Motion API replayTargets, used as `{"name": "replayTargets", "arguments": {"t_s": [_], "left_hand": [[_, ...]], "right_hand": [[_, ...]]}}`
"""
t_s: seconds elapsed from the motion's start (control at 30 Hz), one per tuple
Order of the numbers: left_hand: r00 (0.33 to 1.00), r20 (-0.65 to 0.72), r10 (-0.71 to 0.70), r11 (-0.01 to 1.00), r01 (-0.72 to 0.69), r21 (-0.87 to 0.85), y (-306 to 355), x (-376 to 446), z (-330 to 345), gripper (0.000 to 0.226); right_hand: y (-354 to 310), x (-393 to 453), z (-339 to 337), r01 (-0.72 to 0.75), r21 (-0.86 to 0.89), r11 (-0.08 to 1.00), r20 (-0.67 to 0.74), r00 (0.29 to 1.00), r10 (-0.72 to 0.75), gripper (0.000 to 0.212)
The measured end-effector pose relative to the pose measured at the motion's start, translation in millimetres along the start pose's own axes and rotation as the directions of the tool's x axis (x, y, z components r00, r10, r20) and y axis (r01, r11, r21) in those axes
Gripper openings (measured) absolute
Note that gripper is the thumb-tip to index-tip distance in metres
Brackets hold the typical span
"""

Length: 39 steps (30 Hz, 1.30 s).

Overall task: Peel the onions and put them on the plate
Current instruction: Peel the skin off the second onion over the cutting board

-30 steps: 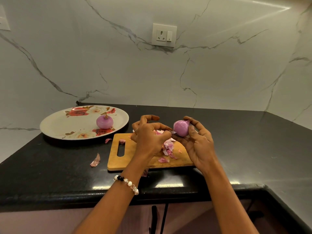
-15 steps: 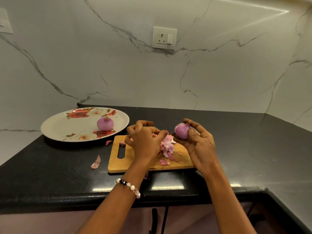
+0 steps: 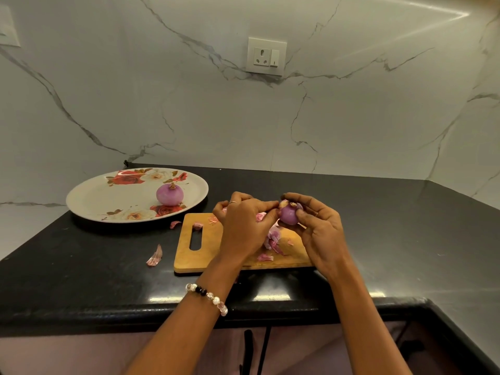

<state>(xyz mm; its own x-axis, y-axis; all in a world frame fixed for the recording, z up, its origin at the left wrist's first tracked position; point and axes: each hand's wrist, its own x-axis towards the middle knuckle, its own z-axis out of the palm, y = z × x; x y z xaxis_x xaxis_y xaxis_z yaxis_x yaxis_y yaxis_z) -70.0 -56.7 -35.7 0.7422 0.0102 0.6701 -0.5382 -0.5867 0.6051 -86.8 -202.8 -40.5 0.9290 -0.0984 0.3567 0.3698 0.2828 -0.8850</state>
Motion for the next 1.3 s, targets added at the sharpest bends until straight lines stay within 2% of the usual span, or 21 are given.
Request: {"name": "replayTargets", "arguments": {"t_s": [0.2, 0.47, 0.6, 0.7, 0.87, 1.07, 1.3], "left_hand": [[1.0, -0.008, -0.007, 1.0, 0.006, -0.007, -2.2, 0.5, 1.6, 0.022], [0.996, -0.034, 0.08, 0.996, -0.078, 0.052, -6.5, 0.0, 5.9, 0.018], [0.991, -0.1, 0.09, 0.992, -0.08, 0.096, -7.2, 2.2, 7.3, 0.01], [0.989, -0.128, 0.076, 0.996, -0.069, 0.059, -6.4, 2.5, 8.6, 0.012], [0.993, -0.038, 0.113, 0.986, -0.117, -0.122, -6.5, 2.8, 8.1, 0.032], [0.983, -0.01, 0.184, 0.979, -0.184, -0.087, -5.2, 2.0, 5.4, 0.023], [0.981, -0.048, 0.187, 0.982, -0.188, -0.016, -6.3, 2.0, 6.3, 0.02]], "right_hand": [[1.6, 1.0, -1.4, -0.016, -0.022, 1.0, -0.004, 1.0, 0.016, 0.031], [2.2, 0.0, -2.9, -0.004, -0.144, 0.99, -0.006, 1.0, 0.003, 0.028], [1.7, -1.2, -0.8, -0.012, -0.132, 0.991, 0.045, 0.999, 0.018, 0.029], [3.8, 0.9, -1.0, -0.002, -0.11, 0.994, 0.042, 0.999, 0.006, 0.029], [4.2, 3.8, -3.5, 0.037, -0.125, 0.992, -0.017, 0.999, -0.039, 0.029], [5.3, 3.7, -2.7, 0.052, -0.233, 0.971, -0.009, 0.998, -0.055, 0.032], [7.4, 5.3, -1.4, 0.069, -0.291, 0.954, 0.022, 0.998, -0.066, 0.032]]}}
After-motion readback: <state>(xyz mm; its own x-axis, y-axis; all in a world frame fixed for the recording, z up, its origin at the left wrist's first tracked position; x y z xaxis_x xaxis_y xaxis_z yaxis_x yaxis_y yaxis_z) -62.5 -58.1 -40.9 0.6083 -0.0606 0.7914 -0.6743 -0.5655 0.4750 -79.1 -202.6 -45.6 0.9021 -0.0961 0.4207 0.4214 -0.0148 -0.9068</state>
